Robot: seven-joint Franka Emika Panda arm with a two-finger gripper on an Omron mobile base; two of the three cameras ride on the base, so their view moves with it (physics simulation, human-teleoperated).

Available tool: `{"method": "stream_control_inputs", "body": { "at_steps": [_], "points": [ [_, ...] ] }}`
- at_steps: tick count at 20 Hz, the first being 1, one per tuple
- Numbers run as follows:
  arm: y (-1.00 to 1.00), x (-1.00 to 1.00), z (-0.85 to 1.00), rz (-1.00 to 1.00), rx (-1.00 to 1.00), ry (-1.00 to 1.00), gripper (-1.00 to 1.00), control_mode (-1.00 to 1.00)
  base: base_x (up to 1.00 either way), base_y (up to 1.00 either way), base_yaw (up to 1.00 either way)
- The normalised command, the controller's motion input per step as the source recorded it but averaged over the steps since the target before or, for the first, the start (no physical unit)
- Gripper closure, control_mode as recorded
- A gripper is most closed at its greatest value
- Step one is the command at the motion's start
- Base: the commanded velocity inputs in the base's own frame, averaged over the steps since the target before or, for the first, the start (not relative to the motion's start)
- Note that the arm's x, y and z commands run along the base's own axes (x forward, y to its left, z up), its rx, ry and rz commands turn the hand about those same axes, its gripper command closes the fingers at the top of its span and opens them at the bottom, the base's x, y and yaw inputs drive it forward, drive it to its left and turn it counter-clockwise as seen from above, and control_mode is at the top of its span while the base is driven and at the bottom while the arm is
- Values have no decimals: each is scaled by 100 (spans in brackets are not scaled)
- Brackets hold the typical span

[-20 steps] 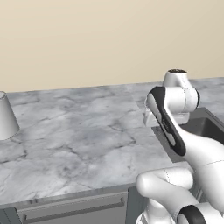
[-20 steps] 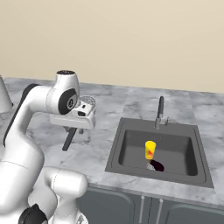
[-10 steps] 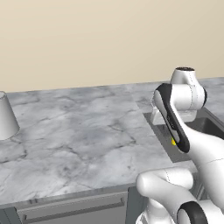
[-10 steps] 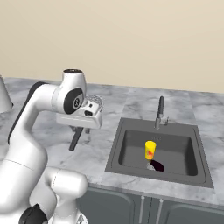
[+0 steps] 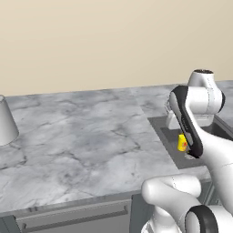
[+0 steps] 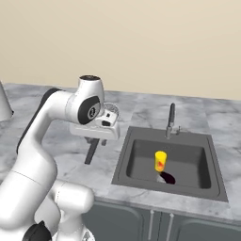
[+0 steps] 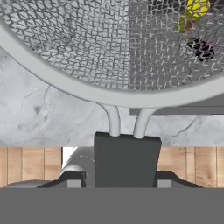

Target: Pick the cup and strainer and place them in the sink. Then turn on the water.

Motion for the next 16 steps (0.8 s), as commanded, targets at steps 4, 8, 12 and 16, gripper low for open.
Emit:
{"method": "stream_control_inputs", "body": {
  "at_steps": [4,8,12,16],
  "points": [
    [0,0,0,0,0,0,100,100,-22,-47,0],
    [0,0,0,0,0,0,100,100,-11,-60,0],
    [0,0,0,0,0,0,100,100,-5,-67,0],
    [0,0,0,0,0,0,100,100,0,-65,0]
  ]
}}
